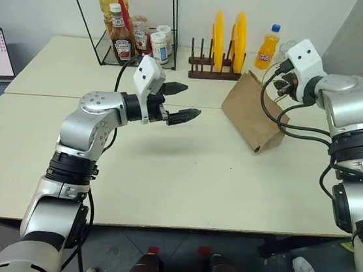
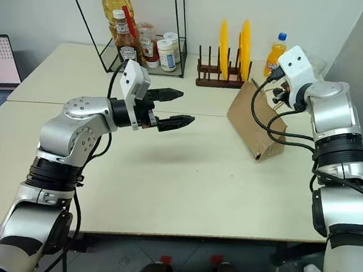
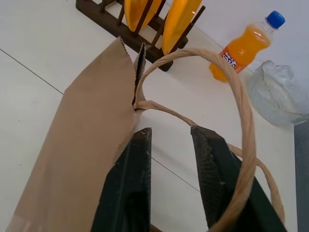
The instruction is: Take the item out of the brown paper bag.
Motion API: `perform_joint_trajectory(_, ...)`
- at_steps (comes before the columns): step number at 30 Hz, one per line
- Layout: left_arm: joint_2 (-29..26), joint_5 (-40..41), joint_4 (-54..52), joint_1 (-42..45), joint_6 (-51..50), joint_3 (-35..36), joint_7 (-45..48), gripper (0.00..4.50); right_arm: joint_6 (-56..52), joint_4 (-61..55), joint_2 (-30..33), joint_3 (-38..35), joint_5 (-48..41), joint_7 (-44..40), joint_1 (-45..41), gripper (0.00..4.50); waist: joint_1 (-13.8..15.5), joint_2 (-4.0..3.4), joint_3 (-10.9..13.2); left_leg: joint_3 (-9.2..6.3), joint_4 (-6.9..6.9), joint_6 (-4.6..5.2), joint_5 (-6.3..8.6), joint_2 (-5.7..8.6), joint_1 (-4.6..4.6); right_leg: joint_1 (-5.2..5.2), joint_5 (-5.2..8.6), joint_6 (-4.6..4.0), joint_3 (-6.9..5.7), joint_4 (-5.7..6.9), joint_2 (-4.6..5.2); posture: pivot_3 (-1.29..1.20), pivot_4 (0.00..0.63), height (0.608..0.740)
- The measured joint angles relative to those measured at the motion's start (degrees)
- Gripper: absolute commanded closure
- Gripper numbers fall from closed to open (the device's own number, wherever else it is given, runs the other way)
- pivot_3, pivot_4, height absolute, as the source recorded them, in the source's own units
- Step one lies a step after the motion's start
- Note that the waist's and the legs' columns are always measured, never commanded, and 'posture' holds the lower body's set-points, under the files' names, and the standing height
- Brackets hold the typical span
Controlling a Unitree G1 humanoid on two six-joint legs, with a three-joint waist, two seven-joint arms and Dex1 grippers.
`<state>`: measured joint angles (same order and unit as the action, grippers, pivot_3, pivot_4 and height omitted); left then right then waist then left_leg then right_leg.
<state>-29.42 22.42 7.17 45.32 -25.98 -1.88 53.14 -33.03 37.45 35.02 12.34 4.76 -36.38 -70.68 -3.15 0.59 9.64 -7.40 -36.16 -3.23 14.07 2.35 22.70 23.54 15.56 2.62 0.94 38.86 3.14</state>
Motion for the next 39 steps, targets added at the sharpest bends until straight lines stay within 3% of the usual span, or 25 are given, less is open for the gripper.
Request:
perform_joint_trajectory(4, 0.00, -0.18, 0.00, 0.00, 0.20, 0.00, -0.05, 0.00, 0.28, -0.04, 0.03, -0.65, 0.71, 0.26, -0.74, 3.03, 0.00, 0.00, 0.00, 0.00, 0.00, -0.01, -0.01, 0.00, 0.00, 0.00, 0.00, 0.00, 0.00, 0.01, 0.00, 0.00, 0.150, 0.740)
perform_joint_trajectory(7, 0.00, -0.28, 0.02, 0.03, 0.26, 0.00, -0.11, 0.00, -0.29, -1.95, -0.16, -2.17, 0.61, 0.34, -0.69, 2.48, -0.01, 0.00, 0.00, 0.00, 0.00, -0.01, -0.01, 0.00, 0.01, 0.01, 0.00, 0.00, 0.01, 0.01, 0.01, 0.00, 0.150, 0.740)
perform_joint_trajectory(14, 0.00, -0.43, 0.15, 0.38, 0.32, 0.01, -0.10, 0.00, -6.83, -9.68, -2.28, -7.99, -1.46, 4.43, 0.69, 0.13, 0.02, 0.00, 0.00, -0.03, -0.02, -0.01, -0.01, 0.00, 0.02, 0.01, 0.00, -0.01, 0.00, 0.04, 0.01, 0.00, 0.150, 0.740)
perform_joint_trajectory(28, 0.68, -1.14, 1.69, 2.10, 0.40, -0.14, 0.63, 0.00, -36.97, -24.09, -7.48, -22.20, -8.57, 14.88, 3.63, 0.06, 0.04, -0.01, 0.00, -0.02, -0.05, 0.14, 0.08, 0.03, 0.04, 0.02, -0.01, -0.01, 0.02, 0.10, 0.01, 0.00, 0.150, 0.740)
perform_joint_trajectory(38, 1.62, -1.52, 2.18, 2.19, 0.71, -0.47, 1.14, 0.00, -38.88, -19.26, -9.95, -24.66, -11.59, 18.45, 3.47, 0.06, -0.12, -0.01, 0.00, -0.02, -0.06, 0.14, 0.08, 0.04, 0.03, 0.03, -0.01, -0.01, 0.03, 0.11, 0.01, 0.00, 0.150, 0.740)
perform_joint_trajectory(39, 1.60, -1.52, 1.93, 1.99, 0.71, -0.46, 1.06, 0.00, -38.10, -18.52, -9.95, -24.61, -11.80, 18.42, 3.47, 0.22, -0.12, -0.01, 0.00, -0.01, -0.06, 0.15, 0.08, 0.04, 0.03, 0.03, -0.01, -0.01, 0.03, 0.11, 0.01, 0.00, 0.150, 0.740)
